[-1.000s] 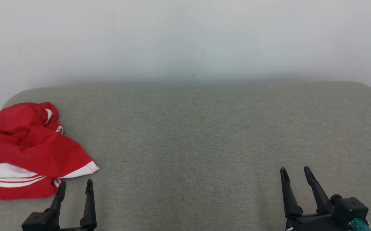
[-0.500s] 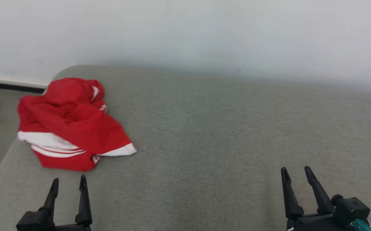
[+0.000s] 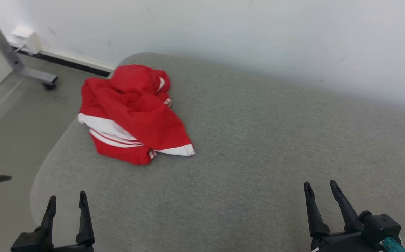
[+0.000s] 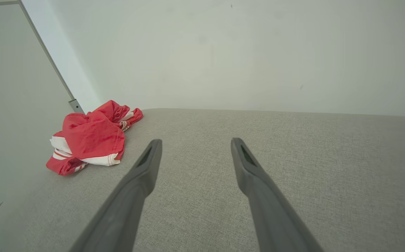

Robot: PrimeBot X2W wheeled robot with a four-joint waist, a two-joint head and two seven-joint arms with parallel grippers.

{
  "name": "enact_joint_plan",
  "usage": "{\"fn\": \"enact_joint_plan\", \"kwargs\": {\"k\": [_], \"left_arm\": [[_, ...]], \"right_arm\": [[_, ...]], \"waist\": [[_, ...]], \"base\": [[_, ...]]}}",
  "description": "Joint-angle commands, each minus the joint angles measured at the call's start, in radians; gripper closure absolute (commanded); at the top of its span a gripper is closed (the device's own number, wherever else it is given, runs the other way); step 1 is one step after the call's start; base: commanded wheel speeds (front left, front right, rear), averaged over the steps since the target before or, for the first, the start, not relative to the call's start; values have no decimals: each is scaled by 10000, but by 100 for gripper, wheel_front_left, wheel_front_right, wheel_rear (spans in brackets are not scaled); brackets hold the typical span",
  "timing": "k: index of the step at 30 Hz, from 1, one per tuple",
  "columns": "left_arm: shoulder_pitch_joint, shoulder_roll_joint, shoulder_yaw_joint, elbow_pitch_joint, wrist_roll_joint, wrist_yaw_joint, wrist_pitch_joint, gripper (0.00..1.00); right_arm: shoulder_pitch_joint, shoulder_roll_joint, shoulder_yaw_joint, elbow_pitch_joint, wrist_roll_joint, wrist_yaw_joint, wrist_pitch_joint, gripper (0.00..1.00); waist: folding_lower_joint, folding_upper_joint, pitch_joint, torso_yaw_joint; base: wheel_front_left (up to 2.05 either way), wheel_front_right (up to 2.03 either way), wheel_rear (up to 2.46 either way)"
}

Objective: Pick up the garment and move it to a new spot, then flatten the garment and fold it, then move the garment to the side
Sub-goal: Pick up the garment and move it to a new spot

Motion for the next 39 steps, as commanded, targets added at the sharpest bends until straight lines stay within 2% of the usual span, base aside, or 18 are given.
{"fn": "enact_joint_plan", "kwargs": {"k": [1, 11, 17, 21, 26, 31, 39], "left_arm": [[-18, -39, 39, 13, -22, 40, -52, 0], [309, -167, 354, -320, -50, 173, -46, 0], [330, -243, 430, -403, 0, 226, -46, 0], [-104, -194, 380, -300, -10, 109, -45, 0], [-1396, -15, 523, -173, -197, -96, -45, 0], [-3357, 347, 711, 232, -430, -288, -27, 0], [-6481, 1422, 1126, 1152, -649, -378, 768, 0]], "right_arm": [[20, -41, -4, -30, -79, -21, -21, 0], [-173, -137, 245, 13, -35, -21, 52, 0], [-179, -243, 281, 65, 32, -21, 17, 0], [-151, -297, 166, -52, -24, -21, 61, 0], [-365, -531, 9, -233, -89, -21, 150, 0], [-705, -906, -192, -508, -92, -21, 263, 0], [-1303, -1389, -816, -1002, 12, -21, 198, 0]], "waist": [[0, 0, 80, 534], [0, 0, 194, 816], [0, 0, 183, 775], [0, 0, 346, 562], [0, 0, 946, -49], [0, 0, 1943, -975], [0, 0, 3683, -2696]], "base": [[0, 0, 0], [0, 0, 0], [0, 0, 0], [0, 0, 0], [0, 0, 0], [0, 0, 0], [0, 0, 0]]}}
